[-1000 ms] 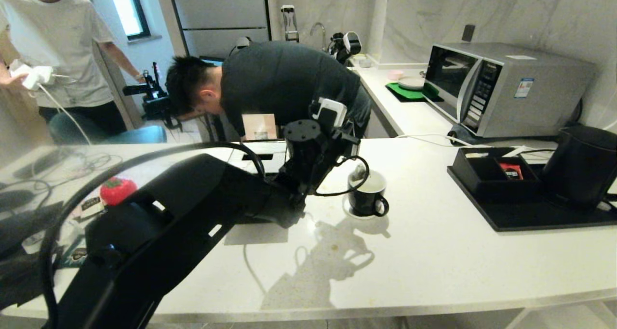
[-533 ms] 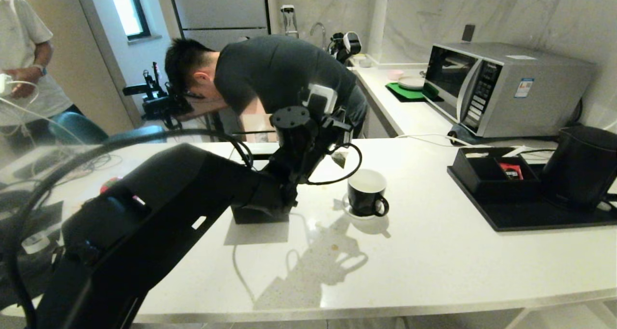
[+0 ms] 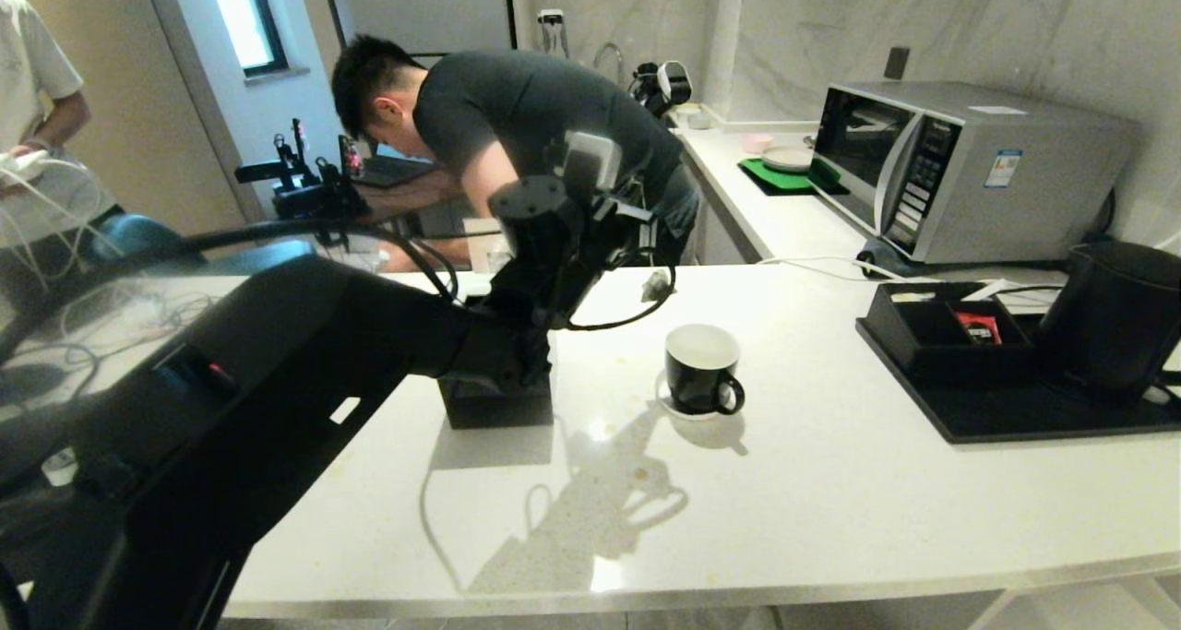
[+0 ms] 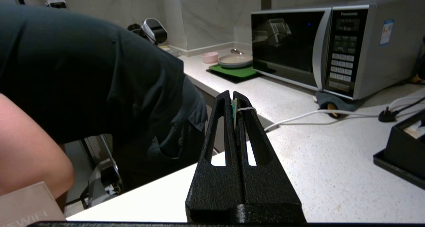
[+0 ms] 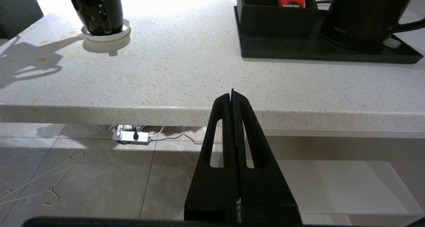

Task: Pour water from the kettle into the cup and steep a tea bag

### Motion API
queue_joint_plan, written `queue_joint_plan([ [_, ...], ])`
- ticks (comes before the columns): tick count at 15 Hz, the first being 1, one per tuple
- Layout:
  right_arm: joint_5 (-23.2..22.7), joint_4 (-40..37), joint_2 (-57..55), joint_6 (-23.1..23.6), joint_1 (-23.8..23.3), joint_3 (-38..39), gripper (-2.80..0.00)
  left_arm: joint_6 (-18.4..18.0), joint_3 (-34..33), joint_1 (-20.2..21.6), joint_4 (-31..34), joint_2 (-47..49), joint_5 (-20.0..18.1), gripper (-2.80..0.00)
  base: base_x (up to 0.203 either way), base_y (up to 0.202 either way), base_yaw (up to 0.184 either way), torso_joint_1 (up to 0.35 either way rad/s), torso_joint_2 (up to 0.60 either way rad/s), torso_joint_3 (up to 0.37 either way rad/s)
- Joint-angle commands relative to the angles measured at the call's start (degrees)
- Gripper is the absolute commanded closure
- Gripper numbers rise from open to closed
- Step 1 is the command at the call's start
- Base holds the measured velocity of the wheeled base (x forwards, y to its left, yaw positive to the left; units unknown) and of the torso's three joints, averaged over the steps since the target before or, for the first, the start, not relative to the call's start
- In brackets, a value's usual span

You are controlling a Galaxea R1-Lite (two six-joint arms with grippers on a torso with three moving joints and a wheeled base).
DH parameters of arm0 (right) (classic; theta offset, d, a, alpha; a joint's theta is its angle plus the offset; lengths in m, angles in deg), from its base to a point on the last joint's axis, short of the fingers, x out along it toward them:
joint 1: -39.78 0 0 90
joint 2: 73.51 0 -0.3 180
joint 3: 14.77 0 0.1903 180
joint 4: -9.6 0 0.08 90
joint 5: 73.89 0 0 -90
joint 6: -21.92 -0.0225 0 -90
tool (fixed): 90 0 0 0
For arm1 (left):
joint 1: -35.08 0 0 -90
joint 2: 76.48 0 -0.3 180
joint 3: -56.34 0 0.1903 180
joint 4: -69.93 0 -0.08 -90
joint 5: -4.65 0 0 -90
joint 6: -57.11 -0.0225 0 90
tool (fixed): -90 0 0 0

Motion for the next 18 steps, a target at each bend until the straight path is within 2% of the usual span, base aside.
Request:
queue_joint_plan([
  [1, -0.02, 0.00, -0.09, 0.04, -0.08, 0.00, 0.00, -0.01, -0.13, 0.94, 0.08, -1.51, 0.07, 0.00, 0.000, 0.000, 0.000, 0.000, 0.00, 0.000],
  [10, -0.02, 0.00, -0.09, 0.04, 0.00, 0.00, 0.00, -0.03, -0.24, 5.12, 3.09, -5.62, -0.02, 0.00, 0.000, 0.000, 0.000, 0.000, 0.00, 0.000],
  [18, -0.02, 0.00, -0.09, 0.04, 0.00, 0.00, 0.00, -0.05, -1.19, 6.08, 6.78, -8.37, 0.08, 0.00, 0.000, 0.000, 0.000, 0.000, 0.00, 0.000],
])
